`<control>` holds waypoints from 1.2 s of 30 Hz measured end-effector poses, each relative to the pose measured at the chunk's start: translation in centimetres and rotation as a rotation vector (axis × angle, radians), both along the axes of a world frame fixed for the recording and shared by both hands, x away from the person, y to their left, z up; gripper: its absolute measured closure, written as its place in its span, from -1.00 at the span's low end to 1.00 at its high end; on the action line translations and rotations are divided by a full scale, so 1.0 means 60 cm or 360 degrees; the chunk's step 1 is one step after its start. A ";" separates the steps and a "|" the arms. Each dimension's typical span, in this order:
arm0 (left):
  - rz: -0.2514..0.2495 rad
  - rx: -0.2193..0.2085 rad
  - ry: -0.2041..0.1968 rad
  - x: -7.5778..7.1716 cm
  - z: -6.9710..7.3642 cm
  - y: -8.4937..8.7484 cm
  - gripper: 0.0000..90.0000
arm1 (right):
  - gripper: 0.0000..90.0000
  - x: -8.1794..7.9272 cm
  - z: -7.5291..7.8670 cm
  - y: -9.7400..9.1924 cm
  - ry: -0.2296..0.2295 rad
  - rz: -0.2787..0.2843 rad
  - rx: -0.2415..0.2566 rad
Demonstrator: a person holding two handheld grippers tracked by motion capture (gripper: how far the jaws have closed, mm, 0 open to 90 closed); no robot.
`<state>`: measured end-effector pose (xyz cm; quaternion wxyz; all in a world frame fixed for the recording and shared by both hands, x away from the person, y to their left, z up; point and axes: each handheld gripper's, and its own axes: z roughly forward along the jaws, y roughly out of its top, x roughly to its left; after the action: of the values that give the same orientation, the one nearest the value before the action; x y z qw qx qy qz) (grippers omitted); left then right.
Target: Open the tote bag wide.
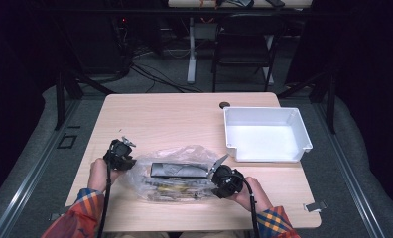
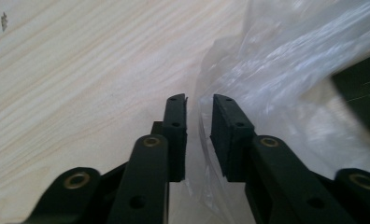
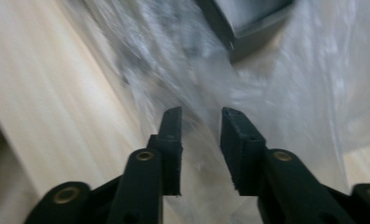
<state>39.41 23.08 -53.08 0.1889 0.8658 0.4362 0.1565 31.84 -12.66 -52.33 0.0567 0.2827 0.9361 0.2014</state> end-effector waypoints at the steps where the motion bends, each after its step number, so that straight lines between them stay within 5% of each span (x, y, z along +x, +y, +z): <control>1: 0.0003 -0.0018 -0.0015 -0.002 0.007 0.001 0.46 | 0.43 -0.001 0.004 0.001 -0.0014 0.0001 0.0038; 5: -0.0002 -0.0084 -0.0067 -0.011 0.031 0.004 0.12 | 0.28 -0.007 0.024 0.005 -0.0055 0.0021 0.0146; 11: -0.0080 -0.0126 -0.0051 -0.014 0.038 -0.011 -0.03 | 0.15 -0.011 0.046 0.007 -0.0135 0.0027 0.0263; 15: -0.0109 -0.0146 -0.0003 -0.005 0.030 -0.021 -0.11 | 0.13 -0.002 0.059 0.001 -0.0339 -0.0157 0.0315; 18: -0.0113 -0.0122 0.0034 0.006 0.017 -0.026 -0.12 | 0.15 0.021 0.046 0.001 -0.0400 -0.0331 0.0203; 22: -0.0142 -0.0086 0.0147 0.019 -0.006 -0.030 0.07 | 0.49 0.055 0.011 0.000 -0.0291 -0.0447 0.0134; 27: -0.0248 -0.0090 0.0201 0.018 -0.017 -0.038 0.78 | 0.87 0.074 -0.012 -0.004 -0.0199 -0.0514 0.0149; 30: -0.0252 -0.0009 0.0098 0.012 -0.018 -0.052 0.99 | 0.93 0.081 -0.021 -0.001 -0.0225 -0.0565 0.0161; 35: -0.0200 0.0132 -0.0232 0.012 -0.016 -0.076 1.00 | 0.95 0.095 -0.023 0.006 -0.0311 -0.0596 0.0067; 36: -0.0189 0.0138 -0.0250 0.013 -0.017 -0.079 1.00 | 0.95 0.098 -0.024 0.006 -0.0325 -0.0611 0.0075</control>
<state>40.20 18.35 -54.11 0.1937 0.8826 0.3607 0.2312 37.72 -12.29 -53.75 0.1818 0.4351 0.8496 0.2364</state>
